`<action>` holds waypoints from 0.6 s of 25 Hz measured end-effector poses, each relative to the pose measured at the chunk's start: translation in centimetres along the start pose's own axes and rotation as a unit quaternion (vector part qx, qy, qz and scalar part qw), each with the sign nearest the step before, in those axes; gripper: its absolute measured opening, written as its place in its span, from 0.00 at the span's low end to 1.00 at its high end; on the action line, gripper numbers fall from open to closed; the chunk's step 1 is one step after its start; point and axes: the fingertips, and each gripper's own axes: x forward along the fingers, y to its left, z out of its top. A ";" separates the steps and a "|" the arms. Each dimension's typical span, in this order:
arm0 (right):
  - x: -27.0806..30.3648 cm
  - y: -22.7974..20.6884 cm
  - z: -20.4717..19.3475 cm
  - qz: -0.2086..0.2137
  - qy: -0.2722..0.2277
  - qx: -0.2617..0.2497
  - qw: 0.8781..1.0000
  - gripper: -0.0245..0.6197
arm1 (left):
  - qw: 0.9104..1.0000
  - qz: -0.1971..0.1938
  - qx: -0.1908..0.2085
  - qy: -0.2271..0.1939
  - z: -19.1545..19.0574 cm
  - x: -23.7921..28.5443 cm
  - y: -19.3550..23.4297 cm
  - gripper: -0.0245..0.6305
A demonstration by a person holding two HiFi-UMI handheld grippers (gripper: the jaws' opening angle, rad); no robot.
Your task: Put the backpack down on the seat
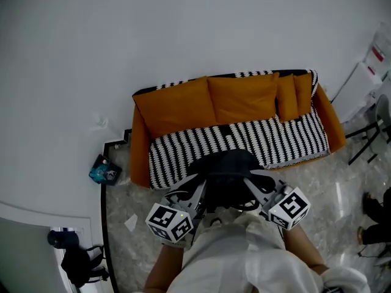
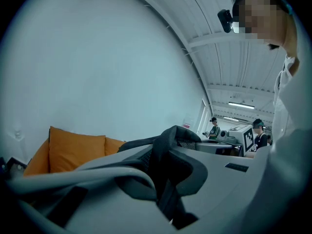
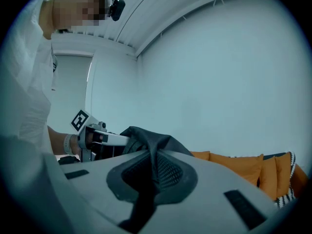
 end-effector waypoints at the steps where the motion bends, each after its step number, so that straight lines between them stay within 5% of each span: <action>1: -0.2 -0.7 0.0 0.001 0.000 0.000 1.000 0.08 | 1.000 0.001 -0.001 0.001 0.0 0.6 -0.2 0.11; 15: -2.8 -11.5 1.8 0.050 -0.003 -0.016 0.999 0.08 | 0.999 0.024 -0.025 -0.022 2.3 11.3 -2.8 0.11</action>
